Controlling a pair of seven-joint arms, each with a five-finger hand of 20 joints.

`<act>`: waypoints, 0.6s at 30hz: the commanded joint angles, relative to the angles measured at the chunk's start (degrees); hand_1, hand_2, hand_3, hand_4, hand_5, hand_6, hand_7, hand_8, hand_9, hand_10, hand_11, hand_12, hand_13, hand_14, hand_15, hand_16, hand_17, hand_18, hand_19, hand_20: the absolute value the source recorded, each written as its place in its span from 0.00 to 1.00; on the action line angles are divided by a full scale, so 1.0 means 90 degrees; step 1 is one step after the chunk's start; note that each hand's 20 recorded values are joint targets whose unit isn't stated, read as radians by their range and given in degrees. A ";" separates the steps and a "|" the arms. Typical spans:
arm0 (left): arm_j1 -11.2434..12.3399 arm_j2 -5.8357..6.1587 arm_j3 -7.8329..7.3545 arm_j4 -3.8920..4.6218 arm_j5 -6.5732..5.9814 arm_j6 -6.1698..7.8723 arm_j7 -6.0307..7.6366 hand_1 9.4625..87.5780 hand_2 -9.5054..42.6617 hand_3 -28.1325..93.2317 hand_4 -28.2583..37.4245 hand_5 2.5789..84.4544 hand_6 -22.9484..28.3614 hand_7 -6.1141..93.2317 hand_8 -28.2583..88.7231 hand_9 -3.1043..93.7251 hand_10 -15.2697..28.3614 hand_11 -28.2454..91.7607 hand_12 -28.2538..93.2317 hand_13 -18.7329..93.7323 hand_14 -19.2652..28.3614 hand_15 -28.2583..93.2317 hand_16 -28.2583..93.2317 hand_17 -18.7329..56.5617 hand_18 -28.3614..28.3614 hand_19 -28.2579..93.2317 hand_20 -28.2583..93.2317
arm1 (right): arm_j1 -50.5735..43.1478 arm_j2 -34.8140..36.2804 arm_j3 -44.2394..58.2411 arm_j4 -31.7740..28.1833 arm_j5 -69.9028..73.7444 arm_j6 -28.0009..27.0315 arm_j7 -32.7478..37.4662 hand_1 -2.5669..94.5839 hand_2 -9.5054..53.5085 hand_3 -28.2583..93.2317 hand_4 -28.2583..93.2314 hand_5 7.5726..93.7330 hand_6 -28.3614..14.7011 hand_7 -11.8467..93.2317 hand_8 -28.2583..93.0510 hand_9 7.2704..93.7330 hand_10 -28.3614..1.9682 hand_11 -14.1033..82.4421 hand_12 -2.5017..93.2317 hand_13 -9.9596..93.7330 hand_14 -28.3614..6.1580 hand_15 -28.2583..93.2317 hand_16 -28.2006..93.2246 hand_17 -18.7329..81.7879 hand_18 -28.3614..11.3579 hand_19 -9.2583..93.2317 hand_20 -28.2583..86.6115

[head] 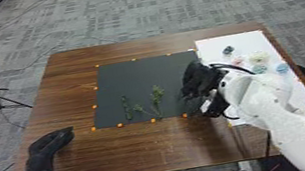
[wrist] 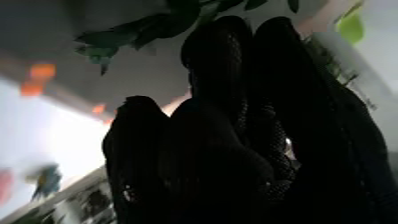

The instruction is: Arrange flowers

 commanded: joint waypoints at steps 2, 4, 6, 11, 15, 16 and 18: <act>-0.0009 -0.0059 0.0057 0.0009 0.0020 -0.0081 -0.0058 0.35 0.18 0.79 0.16 0.63 0.48 0.29 0.16 0.58 0.66 0.45 0.35 0.54 0.76 0.43 0.24 0.30 0.74 0.38 0.39 | -0.0418 0.0213 -0.0014 -0.0160 0.0071 -0.0652 -0.0092 0.65 0.11 0.65 0.20 0.78 0.53 0.38 0.52 0.94 0.50 0.54 0.38 1.00 0.74 0.74 0.48 0.92 0.51 1.00 0.73; 0.0012 -0.0074 0.0045 -0.0001 0.0046 -0.0096 -0.0051 0.35 0.17 0.79 0.16 0.63 0.48 0.29 0.16 0.58 0.66 0.45 0.35 0.54 0.76 0.43 0.24 0.30 0.74 0.38 0.39 | -0.0428 0.0187 0.0093 -0.0154 0.0140 -0.0845 -0.0028 0.61 0.09 0.66 0.21 0.76 0.54 0.37 0.51 0.94 0.49 0.51 0.36 1.00 0.73 0.72 0.50 0.91 0.51 1.00 0.73; 0.0054 -0.0074 0.0023 -0.0015 0.0023 -0.0059 -0.0042 0.34 0.17 0.79 0.16 0.63 0.48 0.29 0.16 0.58 0.66 0.45 0.35 0.54 0.76 0.43 0.24 0.30 0.75 0.38 0.39 | -0.0450 0.0212 0.0138 -0.0178 0.0088 -0.0776 -0.0100 0.58 0.08 0.66 0.21 0.74 0.53 0.36 0.50 0.92 0.48 0.49 0.35 1.00 0.72 0.71 0.52 0.90 0.49 1.00 0.74; 0.0071 -0.0079 0.0019 -0.0020 0.0023 -0.0080 -0.0020 0.34 0.17 0.79 0.16 0.63 0.49 0.29 0.16 0.58 0.66 0.45 0.34 0.54 0.76 0.43 0.23 0.30 0.75 0.38 0.39 | -0.0338 0.0262 0.0108 -0.0165 -0.0153 -0.0501 -0.0223 0.55 0.07 0.66 0.21 0.73 0.52 0.34 0.50 0.91 0.47 0.47 0.34 1.00 0.72 0.70 0.53 0.89 0.48 1.00 0.74; 0.0034 -0.0079 0.0079 -0.0006 0.0039 -0.0140 -0.0014 0.34 0.17 0.79 0.16 0.63 0.48 0.29 0.16 0.58 0.66 0.45 0.34 0.54 0.76 0.43 0.23 0.30 0.75 0.38 0.39 | -0.0314 0.0295 0.0120 -0.0213 -0.0337 -0.0348 -0.0332 0.54 0.08 0.67 0.20 0.72 0.51 0.34 0.49 0.89 0.45 0.43 0.32 1.00 0.72 0.69 0.55 0.88 0.46 1.00 0.75; 0.0020 -0.0077 0.0088 -0.0001 0.0058 -0.0142 -0.0018 0.34 0.17 0.79 0.16 0.63 0.48 0.29 0.16 0.58 0.66 0.45 0.34 0.54 0.76 0.43 0.23 0.30 0.75 0.38 0.39 | -0.0359 0.0301 0.0207 -0.0284 -0.0229 -0.0348 -0.0328 0.54 0.08 0.67 0.20 0.72 0.51 0.33 0.49 0.88 0.44 0.42 0.31 1.00 0.71 0.69 0.55 0.88 0.46 1.00 0.75; 0.0052 -0.0077 0.0077 -0.0017 0.0068 -0.0110 -0.0007 0.34 0.17 0.79 0.16 0.63 0.48 0.29 0.16 0.58 0.66 0.45 0.35 0.54 0.76 0.43 0.23 0.30 0.75 0.38 0.39 | -0.0514 0.0300 0.0425 -0.0480 -0.0093 -0.0342 -0.0391 0.50 0.10 0.69 0.20 0.70 0.50 0.31 0.46 0.87 0.43 0.40 0.30 0.99 0.71 0.69 0.56 0.87 0.44 1.00 0.76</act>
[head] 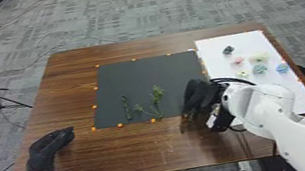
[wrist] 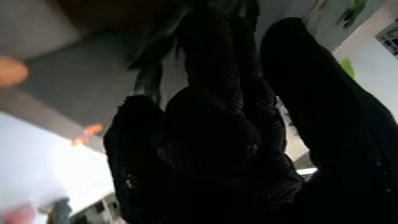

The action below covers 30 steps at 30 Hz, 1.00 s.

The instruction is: Arrange flowers

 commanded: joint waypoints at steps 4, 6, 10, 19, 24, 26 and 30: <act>0.0013 -0.0050 0.0023 -0.0008 0.0049 -0.0116 -0.0073 0.34 0.17 0.79 0.16 0.63 0.48 0.29 0.16 0.58 0.66 0.45 0.34 0.54 0.76 0.43 0.23 0.30 0.75 0.38 0.39 | -0.0742 -0.0050 0.1046 -0.0884 0.0725 0.0386 -0.0261 0.43 0.17 0.72 0.18 0.69 0.49 0.33 0.31 0.86 0.40 0.39 0.30 0.98 0.69 0.69 0.56 0.85 0.42 1.00 0.76; 0.0040 -0.0042 0.0003 -0.0012 0.0053 -0.0106 -0.0078 0.34 0.17 0.79 0.16 0.63 0.48 0.29 0.16 0.58 0.66 0.45 0.34 0.54 0.76 0.43 0.23 0.30 0.75 0.38 0.39 | -0.1087 -0.0129 0.1300 -0.1094 0.1864 0.0849 -0.0041 0.39 0.21 0.71 0.17 0.70 0.50 0.35 0.23 0.84 0.39 0.37 0.30 0.97 0.68 0.67 0.55 0.83 0.40 1.00 0.73; 0.0113 -0.0043 -0.0031 -0.0042 0.0047 -0.0097 -0.0101 0.34 0.17 0.79 0.16 0.63 0.48 0.29 0.16 0.58 0.66 0.45 0.35 0.54 0.76 0.43 0.23 0.30 0.75 0.38 0.39 | -0.1458 -0.0286 0.1355 -0.1244 0.2767 0.1079 0.0210 0.36 0.28 0.68 0.17 0.71 0.49 0.29 0.22 0.80 0.33 0.29 0.25 0.96 0.64 0.64 0.54 0.81 0.38 1.00 0.65; 0.0089 -0.0006 -0.0070 -0.0045 0.0054 -0.0163 -0.0113 0.34 0.17 0.79 0.16 0.63 0.48 0.29 0.16 0.58 0.67 0.45 0.35 0.54 0.76 0.43 0.23 0.30 0.75 0.38 0.39 | -0.1630 -0.0385 0.1011 -0.1179 0.3522 0.0583 0.0727 0.36 0.36 0.65 0.16 0.70 0.49 0.20 0.19 0.76 0.35 0.24 0.15 1.00 0.64 0.62 0.52 0.84 0.38 1.00 0.61; 0.0071 -0.0011 -0.0059 -0.0042 0.0054 -0.0157 -0.0123 0.34 0.17 0.79 0.16 0.63 0.48 0.29 0.16 0.58 0.66 0.45 0.35 0.54 0.76 0.43 0.23 0.30 0.74 0.38 0.39 | -0.1720 -0.0284 0.1044 -0.1222 0.3923 0.0038 0.1131 0.35 0.39 0.65 0.16 0.71 0.49 0.19 0.19 0.76 0.36 0.24 0.14 1.00 0.66 0.67 0.49 0.87 0.39 1.00 0.65; 0.0055 -0.0016 -0.0047 -0.0040 0.0065 -0.0160 -0.0140 0.34 0.17 0.79 0.16 0.63 0.48 0.29 0.16 0.58 0.67 0.45 0.35 0.54 0.76 0.43 0.23 0.30 0.74 0.38 0.39 | -0.1742 -0.0219 0.1002 -0.1175 0.4034 -0.0023 0.1257 0.35 0.40 0.65 0.16 0.71 0.49 0.19 0.19 0.76 0.35 0.24 0.13 1.00 0.66 0.68 0.48 0.88 0.40 1.00 0.66; -0.0003 -0.0021 -0.0032 -0.0018 0.0073 -0.0159 -0.0179 0.34 0.17 0.79 0.16 0.63 0.48 0.29 0.16 0.58 0.66 0.45 0.35 0.54 0.76 0.43 0.23 0.30 0.74 0.38 0.39 | -0.1700 -0.0196 0.0904 -0.0976 0.3994 -0.0096 0.1374 0.35 0.40 0.65 0.16 0.70 0.48 0.19 0.19 0.75 0.34 0.24 0.13 1.00 0.67 0.69 0.47 0.88 0.41 1.00 0.67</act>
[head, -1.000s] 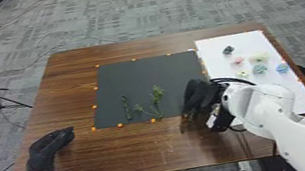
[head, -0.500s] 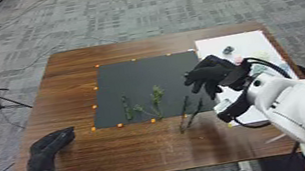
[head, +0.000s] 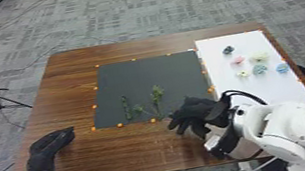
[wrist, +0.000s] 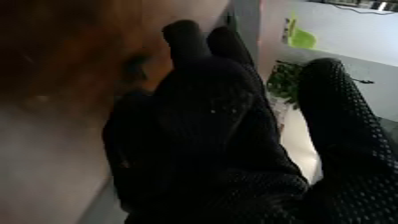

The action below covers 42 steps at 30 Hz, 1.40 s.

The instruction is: Arrange flowers

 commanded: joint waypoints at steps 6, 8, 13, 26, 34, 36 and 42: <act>-0.0087 -0.0055 0.0054 0.0021 0.0042 -0.0101 -0.0147 0.34 0.17 0.79 0.16 0.63 0.48 0.29 0.16 0.58 0.66 0.45 0.35 0.54 0.76 0.43 0.23 0.30 0.74 0.38 0.39 | 0.0014 0.0044 -0.0240 0.0515 -0.0833 -0.0062 -0.0152 0.34 0.40 0.65 0.16 0.66 0.46 0.18 0.19 0.70 0.33 0.23 0.12 1.00 0.67 0.69 0.47 0.88 0.41 1.00 0.68; -0.0085 -0.0069 0.0068 0.0028 0.0003 -0.0082 -0.0131 0.34 0.17 0.79 0.16 0.63 0.48 0.29 0.16 0.58 0.67 0.45 0.35 0.54 0.76 0.43 0.23 0.30 0.74 0.38 0.39 | 0.0092 0.0052 -0.0259 0.0569 -0.0929 -0.0025 -0.0160 0.34 0.40 0.65 0.16 0.65 0.46 0.18 0.19 0.69 0.33 0.23 0.12 1.00 0.66 0.69 0.47 0.88 0.40 1.00 0.68; -0.0061 -0.0087 0.0055 0.0024 0.0006 -0.0087 -0.0111 0.34 0.17 0.79 0.16 0.63 0.48 0.29 0.16 0.58 0.67 0.45 0.35 0.54 0.76 0.43 0.23 0.30 0.74 0.38 0.39 | 0.0420 0.0061 -0.0292 0.0764 -0.1286 0.0022 -0.0272 0.34 0.39 0.64 0.16 0.64 0.46 0.18 0.19 0.66 0.33 0.23 0.12 1.00 0.66 0.67 0.49 0.87 0.39 1.00 0.68; -0.0040 -0.0117 0.0074 0.0042 -0.0003 -0.0097 -0.0055 0.34 0.17 0.79 0.16 0.63 0.48 0.29 0.16 0.58 0.67 0.45 0.35 0.53 0.76 0.43 0.24 0.29 0.74 0.38 0.39 | 0.0390 0.0079 -0.0107 0.0637 -0.1076 0.0135 -0.0435 0.34 0.38 0.64 0.16 0.65 0.48 0.18 0.19 0.67 0.35 0.23 0.13 1.00 0.66 0.67 0.50 0.86 0.39 1.00 0.68; -0.0053 -0.0116 0.0115 0.0029 0.0024 -0.0060 -0.0087 0.34 0.17 0.79 0.16 0.63 0.48 0.29 0.16 0.58 0.66 0.45 0.35 0.53 0.76 0.43 0.24 0.29 0.74 0.38 0.39 | 0.0250 0.0122 0.0289 0.0254 -0.0263 0.0127 -0.0517 0.34 0.38 0.64 0.16 0.70 0.52 0.21 0.19 0.74 0.37 0.25 0.14 1.00 0.67 0.68 0.49 0.87 0.38 1.00 0.69; -0.0078 -0.0122 0.0133 0.0033 0.0018 -0.0052 -0.0083 0.34 0.17 0.79 0.16 0.63 0.48 0.29 0.16 0.58 0.66 0.45 0.35 0.53 0.76 0.43 0.23 0.29 0.74 0.38 0.39 | 0.0281 0.0130 0.0352 0.0184 -0.0133 0.0145 -0.0575 0.34 0.38 0.64 0.17 0.71 0.52 0.21 0.19 0.77 0.37 0.25 0.16 1.00 0.68 0.69 0.49 0.87 0.38 1.00 0.70; -0.0205 -0.0116 0.0226 0.0076 0.0074 -0.0111 -0.0141 0.34 0.17 0.79 0.16 0.63 0.47 0.29 0.16 0.58 0.66 0.45 0.35 0.53 0.76 0.43 0.23 0.29 0.74 0.38 0.39 | 0.0319 0.0278 0.0457 0.0287 -0.0562 0.0275 -0.0854 0.33 0.35 0.65 0.16 0.71 0.53 0.22 0.19 0.77 0.37 0.25 0.17 1.00 0.68 0.69 0.49 0.87 0.38 1.00 0.71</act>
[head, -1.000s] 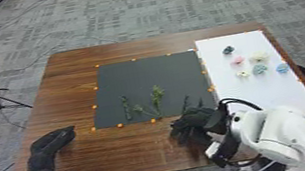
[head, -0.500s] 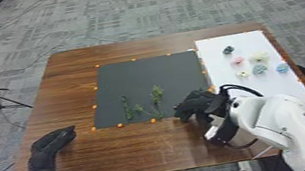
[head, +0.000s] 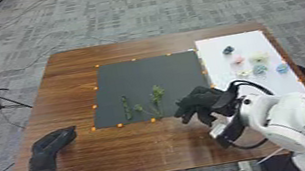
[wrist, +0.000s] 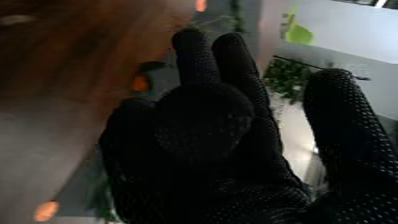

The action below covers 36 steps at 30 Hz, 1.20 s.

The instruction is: Arrange flowers

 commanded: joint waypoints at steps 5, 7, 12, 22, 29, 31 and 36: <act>-0.0118 -0.0060 0.0126 0.0066 0.0068 -0.0118 -0.0122 0.34 0.17 0.79 0.16 0.63 0.47 0.29 0.16 0.58 0.66 0.45 0.35 0.53 0.76 0.43 0.23 0.29 0.74 0.38 0.39 | -0.0091 0.0485 0.0129 0.0324 -0.0993 0.0257 -0.0371 0.32 0.33 0.66 0.16 0.72 0.53 0.22 0.19 0.77 0.37 0.25 0.17 1.00 0.67 0.68 0.49 0.86 0.38 1.00 0.71; -0.0095 -0.0047 0.0105 0.0050 0.0037 -0.0083 -0.0111 0.34 0.17 0.79 0.16 0.63 0.47 0.29 0.16 0.58 0.66 0.45 0.35 0.53 0.76 0.43 0.23 0.29 0.74 0.38 0.39 | -0.0187 0.0571 0.0180 0.0429 -0.1035 0.0200 -0.0332 0.31 0.33 0.66 0.16 0.72 0.53 0.22 0.19 0.77 0.38 0.25 0.17 1.00 0.67 0.68 0.49 0.86 0.38 1.00 0.71; 0.0018 -0.0051 0.0011 0.0006 0.0027 -0.0065 -0.0106 0.34 0.17 0.79 0.16 0.63 0.47 0.29 0.16 0.58 0.67 0.45 0.35 0.53 0.76 0.43 0.24 0.29 0.74 0.38 0.39 | -0.0338 0.0693 0.0240 0.0642 -0.1230 0.0257 -0.0330 0.31 0.33 0.66 0.16 0.72 0.53 0.22 0.19 0.77 0.38 0.25 0.17 1.00 0.67 0.68 0.50 0.86 0.37 1.00 0.71; 0.0078 -0.0095 0.0010 0.0000 0.0022 -0.0114 -0.0045 0.34 0.17 0.79 0.16 0.63 0.47 0.29 0.16 0.58 0.66 0.45 0.35 0.53 0.76 0.43 0.23 0.29 0.74 0.38 0.39 | 0.0044 0.0674 0.0013 0.1046 -0.1468 0.0440 -0.0410 0.32 0.34 0.66 0.16 0.71 0.54 0.22 0.19 0.75 0.38 0.24 0.16 1.00 0.67 0.68 0.50 0.86 0.37 1.00 0.71; 0.0004 -0.0112 0.0053 0.0038 0.0010 -0.0123 -0.0024 0.34 0.17 0.79 0.16 0.63 0.47 0.29 0.16 0.58 0.67 0.45 0.35 0.53 0.76 0.43 0.23 0.29 0.74 0.38 0.39 | 0.0505 0.0555 -0.0326 0.1471 -0.1536 0.0408 -0.0492 0.32 0.35 0.65 0.16 0.69 0.54 0.22 0.19 0.73 0.39 0.24 0.16 1.00 0.67 0.67 0.50 0.85 0.37 1.00 0.71; 0.0045 -0.0143 0.0045 0.0028 -0.0006 -0.0115 -0.0006 0.34 0.17 0.79 0.16 0.63 0.47 0.29 0.16 0.58 0.67 0.45 0.35 0.53 0.76 0.43 0.23 0.29 0.74 0.38 0.39 | 0.0665 0.0479 -0.0440 0.1576 -0.1535 0.0333 -0.0519 0.32 0.35 0.65 0.16 0.69 0.54 0.22 0.19 0.73 0.39 0.24 0.16 1.00 0.67 0.67 0.51 0.85 0.37 1.00 0.71; 0.0031 -0.0150 0.0079 0.0039 0.0004 -0.0122 -0.0010 0.34 0.17 0.79 0.16 0.63 0.47 0.29 0.16 0.58 0.66 0.45 0.35 0.53 0.76 0.43 0.23 0.29 0.74 0.38 0.39 | 0.1068 0.0289 -0.0726 0.1740 -0.1618 0.0305 -0.0610 0.32 0.35 0.65 0.16 0.68 0.54 0.22 0.19 0.72 0.39 0.24 0.16 1.00 0.67 0.67 0.51 0.85 0.36 1.00 0.71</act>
